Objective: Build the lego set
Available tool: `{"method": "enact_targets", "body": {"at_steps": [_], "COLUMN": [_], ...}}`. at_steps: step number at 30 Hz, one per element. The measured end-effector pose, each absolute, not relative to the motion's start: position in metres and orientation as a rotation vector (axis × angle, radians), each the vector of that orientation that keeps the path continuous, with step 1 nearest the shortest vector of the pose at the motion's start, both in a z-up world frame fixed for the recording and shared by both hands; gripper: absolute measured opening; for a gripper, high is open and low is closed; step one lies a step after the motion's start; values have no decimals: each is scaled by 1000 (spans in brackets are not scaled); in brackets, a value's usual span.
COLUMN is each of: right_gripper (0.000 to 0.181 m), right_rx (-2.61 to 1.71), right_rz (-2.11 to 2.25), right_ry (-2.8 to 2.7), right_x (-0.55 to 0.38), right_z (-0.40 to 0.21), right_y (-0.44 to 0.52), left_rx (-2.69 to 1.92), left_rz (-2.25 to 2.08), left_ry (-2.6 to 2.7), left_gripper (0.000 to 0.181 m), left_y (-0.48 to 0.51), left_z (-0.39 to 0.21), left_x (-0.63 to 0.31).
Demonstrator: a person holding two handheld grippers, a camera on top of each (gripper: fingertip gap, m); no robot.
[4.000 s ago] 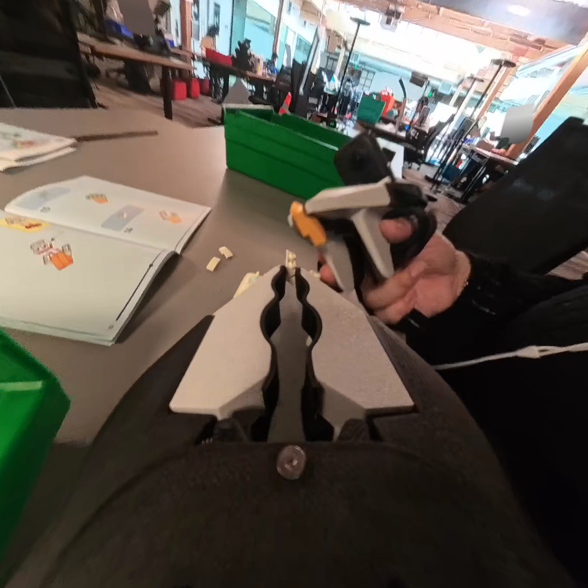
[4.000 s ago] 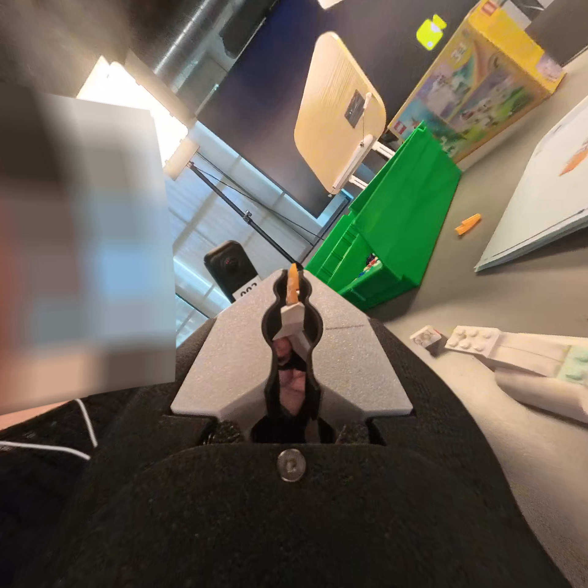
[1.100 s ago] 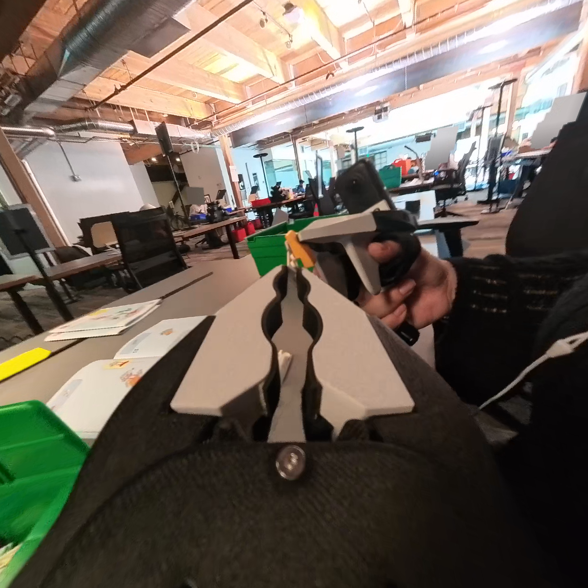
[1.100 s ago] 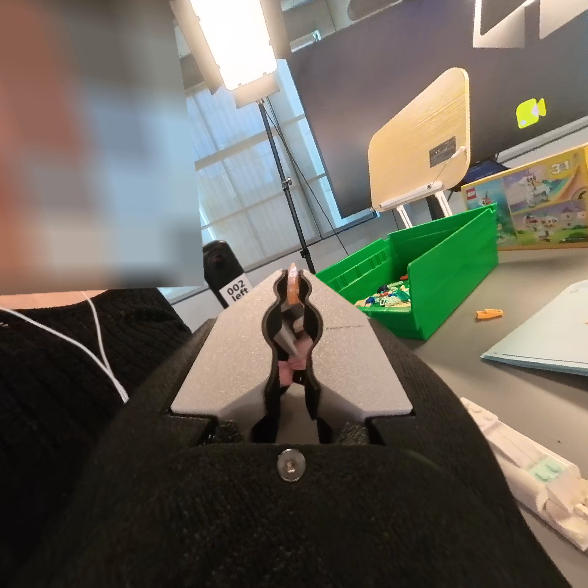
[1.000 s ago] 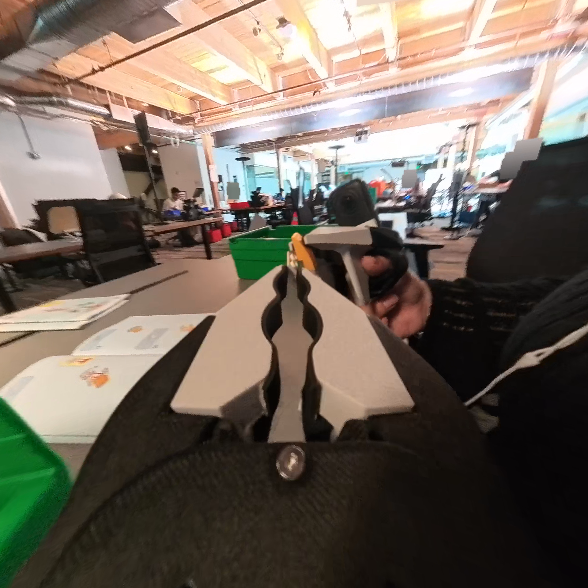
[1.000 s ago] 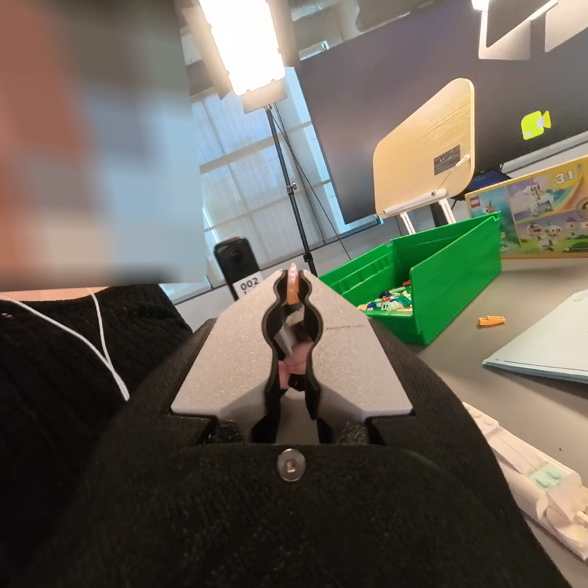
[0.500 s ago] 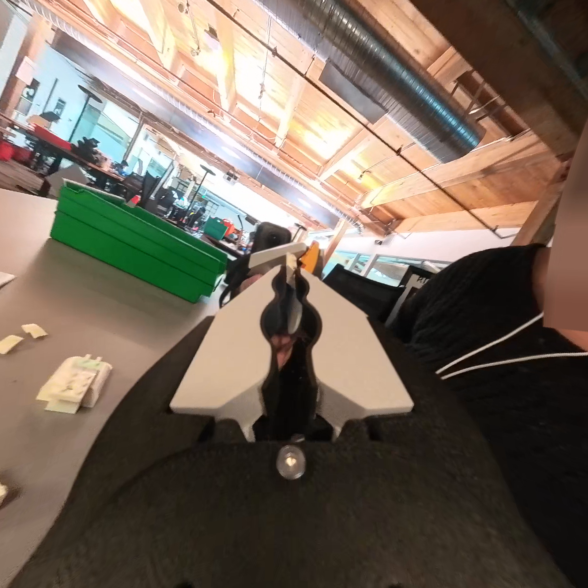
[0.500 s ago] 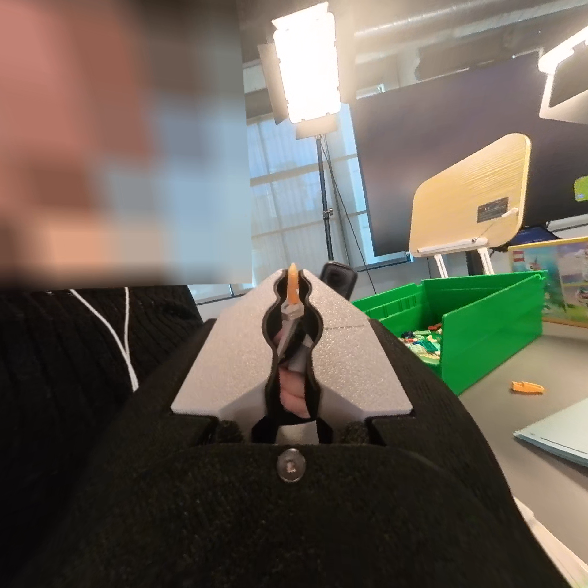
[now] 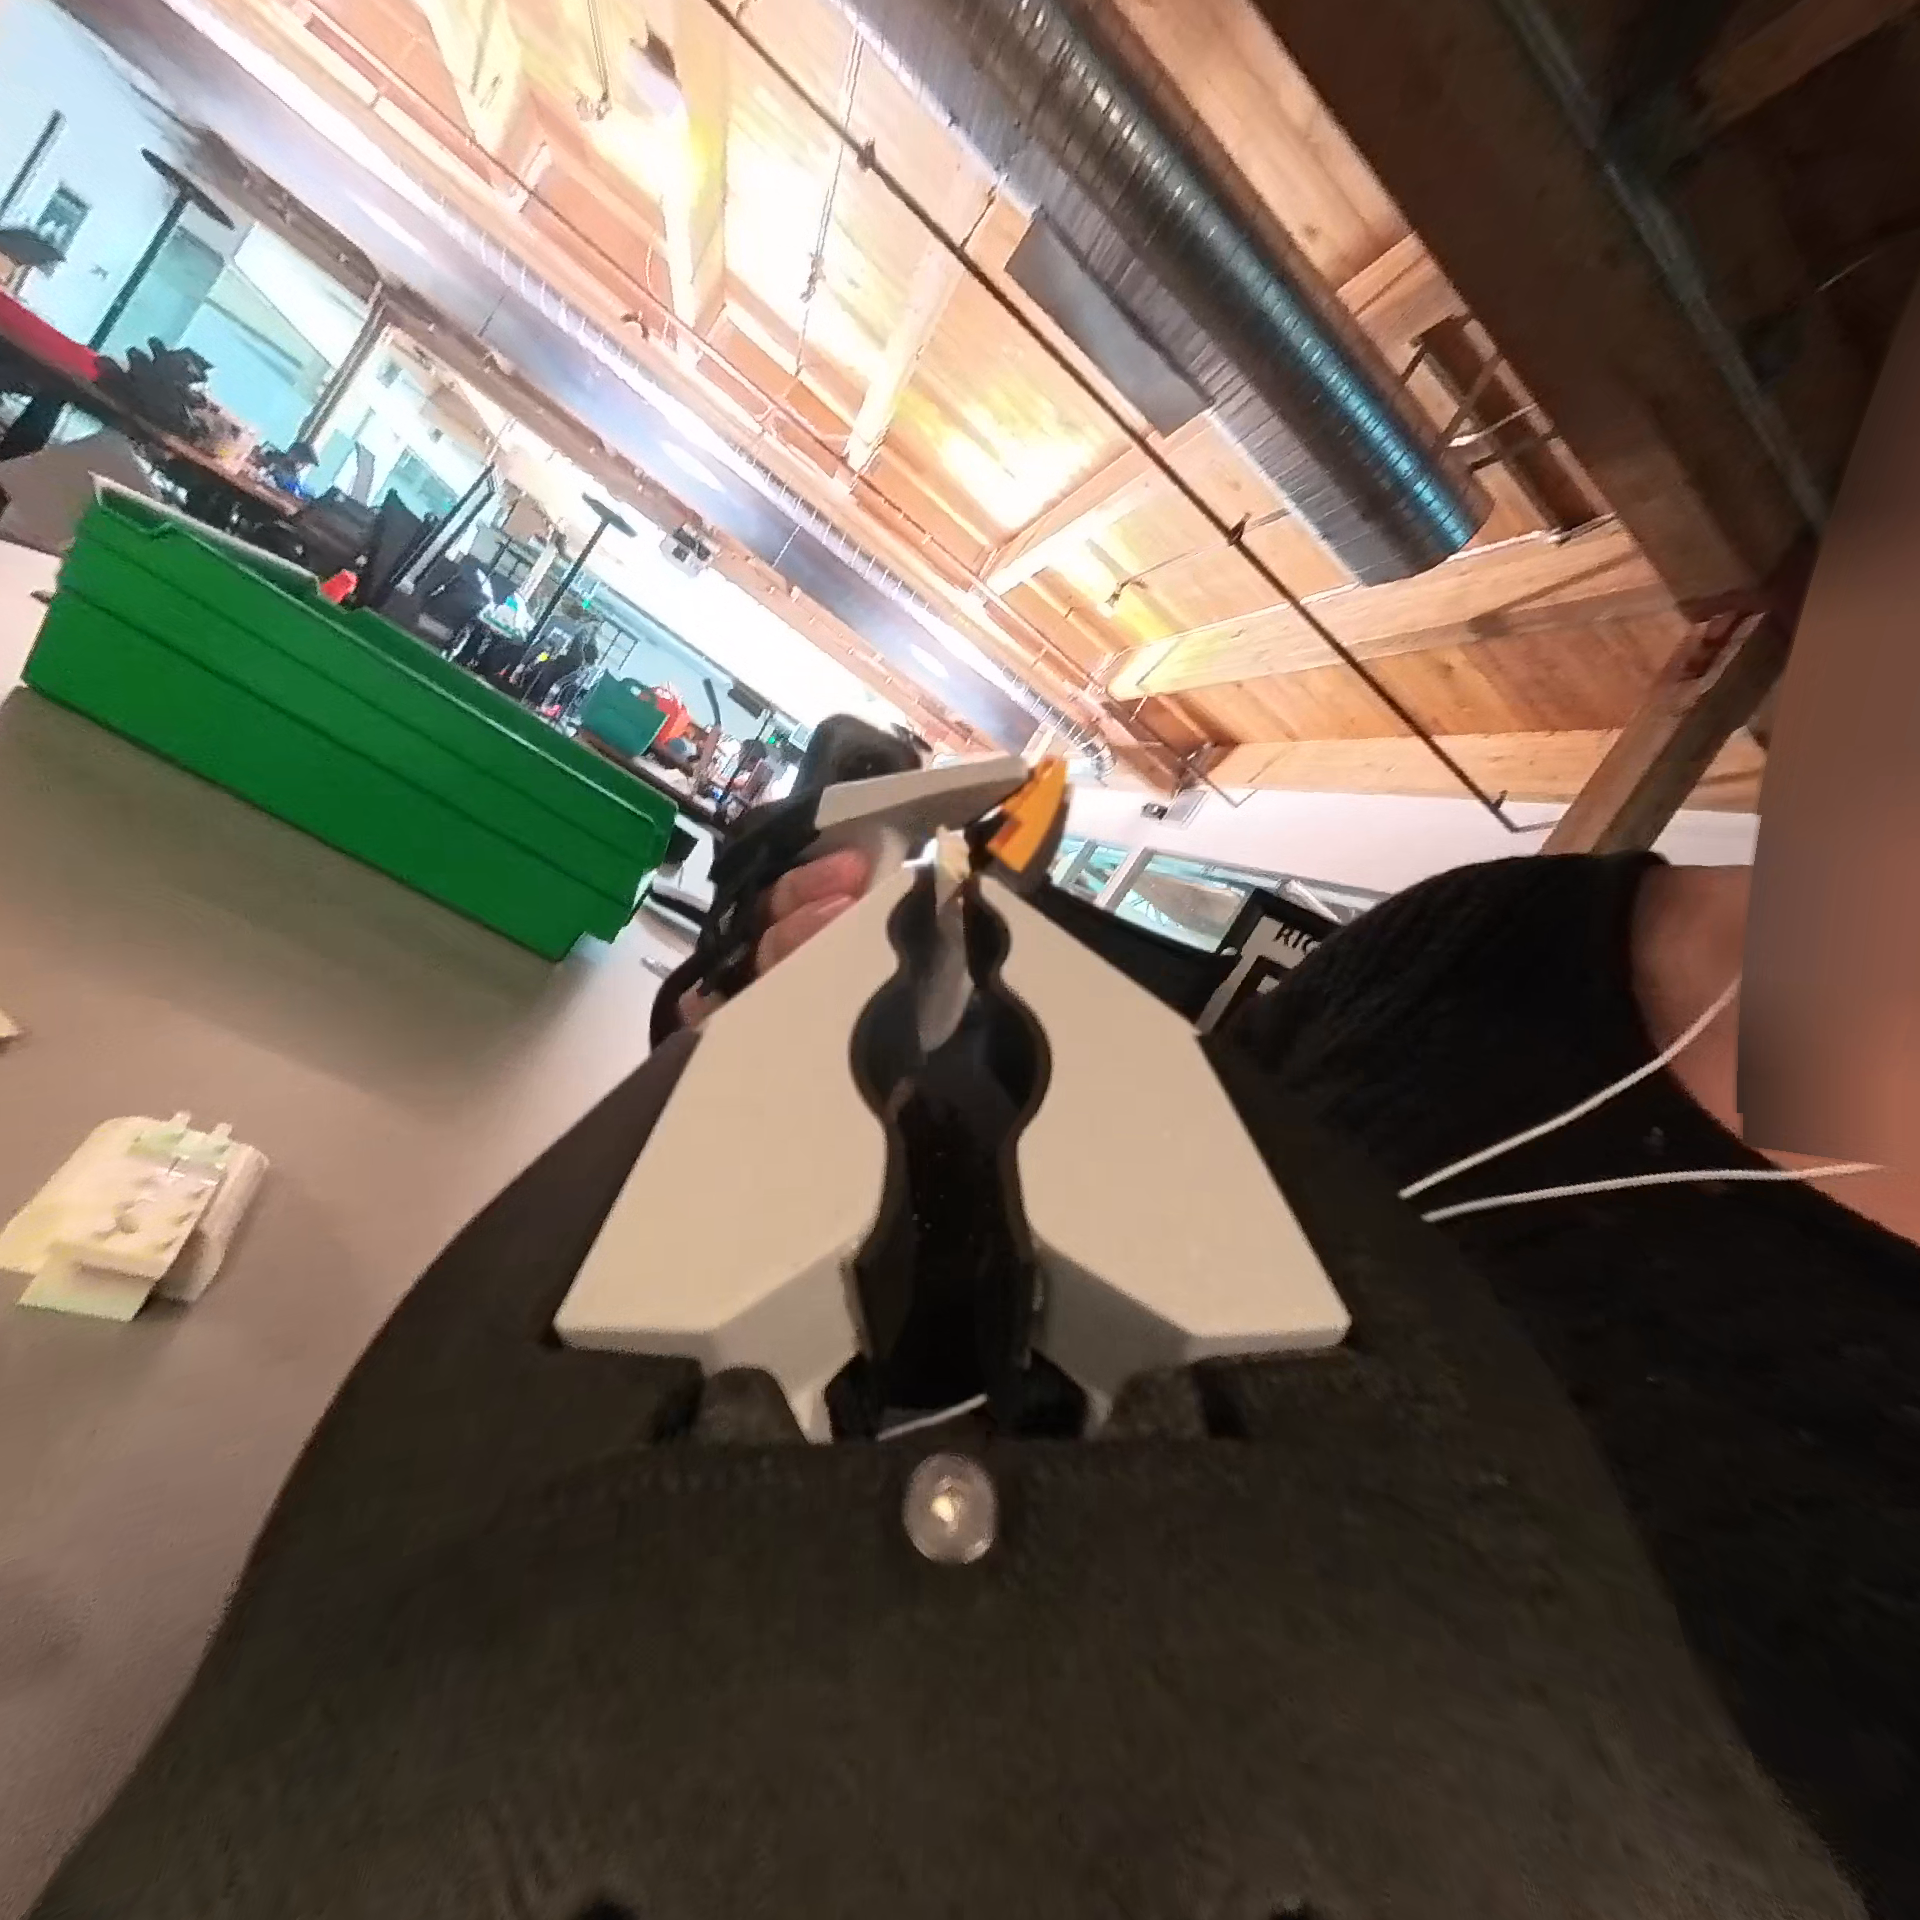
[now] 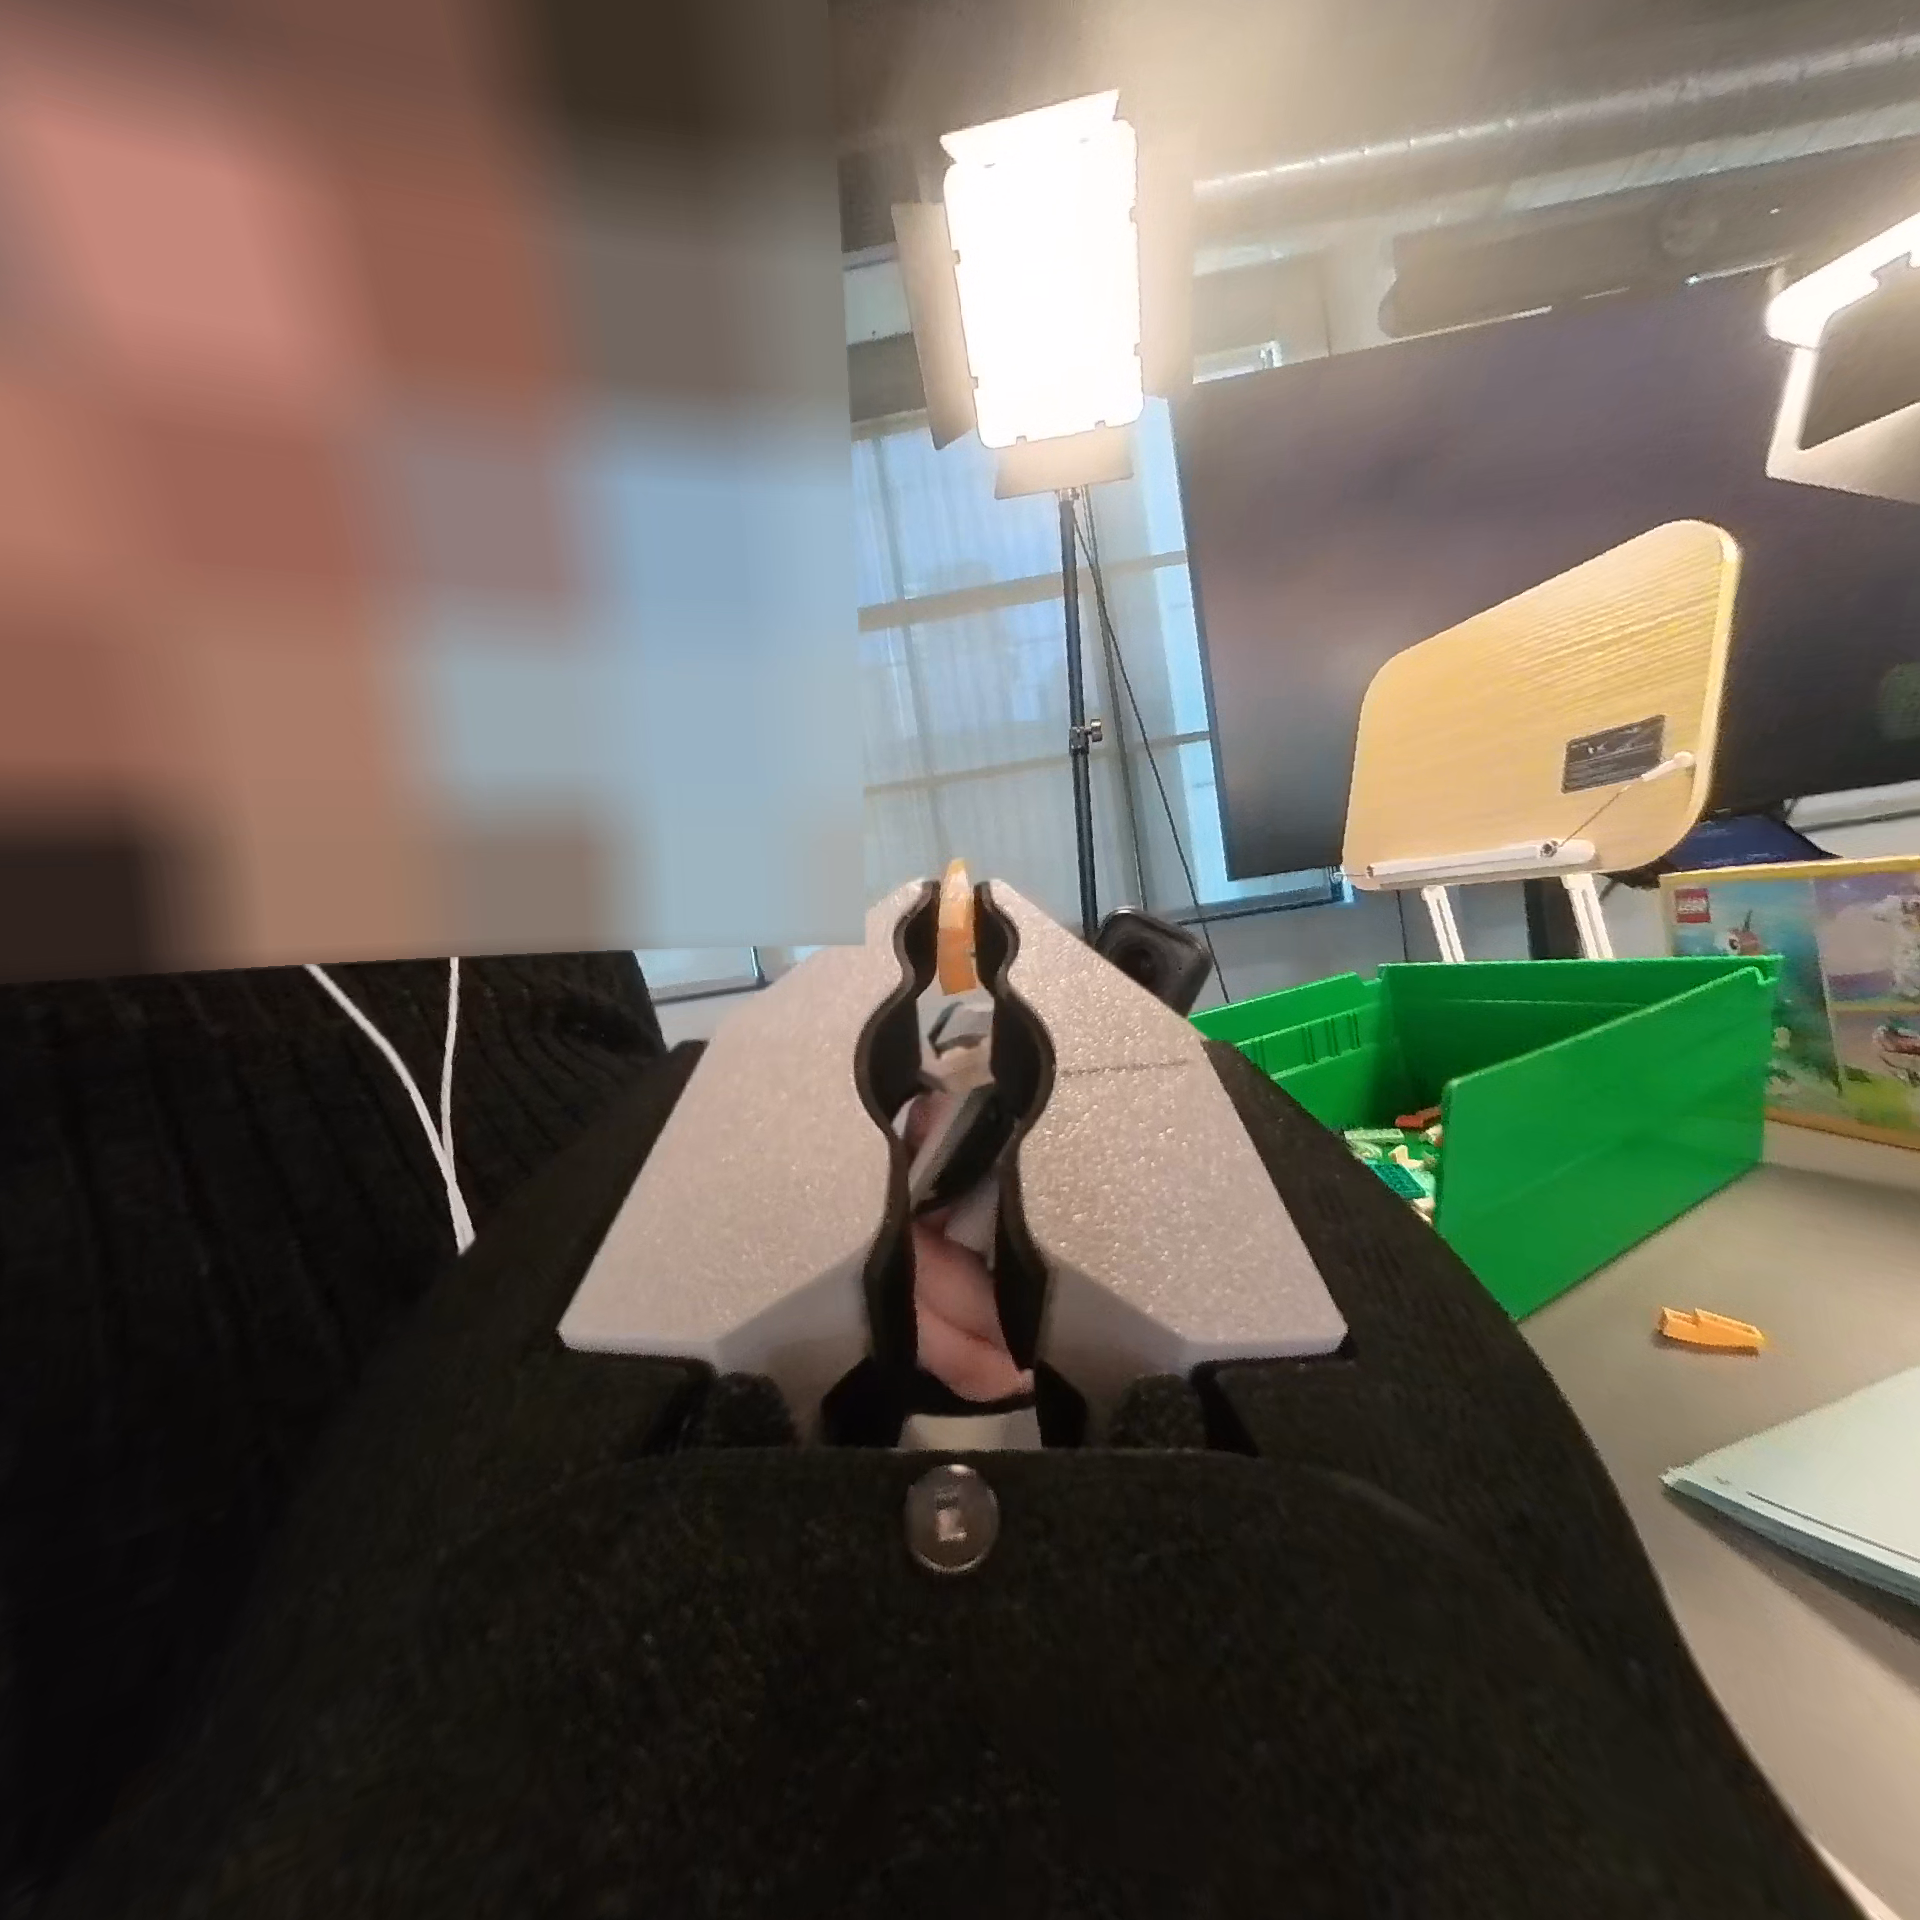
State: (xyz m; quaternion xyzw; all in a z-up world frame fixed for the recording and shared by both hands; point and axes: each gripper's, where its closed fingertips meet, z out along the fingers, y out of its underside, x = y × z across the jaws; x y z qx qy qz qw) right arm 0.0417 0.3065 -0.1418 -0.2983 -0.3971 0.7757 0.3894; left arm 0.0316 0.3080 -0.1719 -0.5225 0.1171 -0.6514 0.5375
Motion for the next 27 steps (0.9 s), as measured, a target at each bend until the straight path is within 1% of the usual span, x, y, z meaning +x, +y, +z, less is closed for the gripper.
{"method": "enact_targets", "body": {"at_steps": [12,20,23,27], "right_gripper": [4,4,3,4], "right_rx": [-641,-632,-692,-943], "right_rz": [2001,1995,1949,1861], "right_ry": [-1039,-1040,-1030,-921], "right_x": [43,46,44,33], "right_z": [-138,-139,-141,-145], "right_y": [291,292,300,332], "left_rx": [-1069,-1050,-1107,-1230], "left_rz": [-1837,-1866,-1776,-1381], "left_ry": [243,238,229,210], "left_gripper": [4,4,4,3], "left_y": [294,294,300,318], "left_z": [-154,-153,-159,-171], "left_x": [36,36,35,25]}}
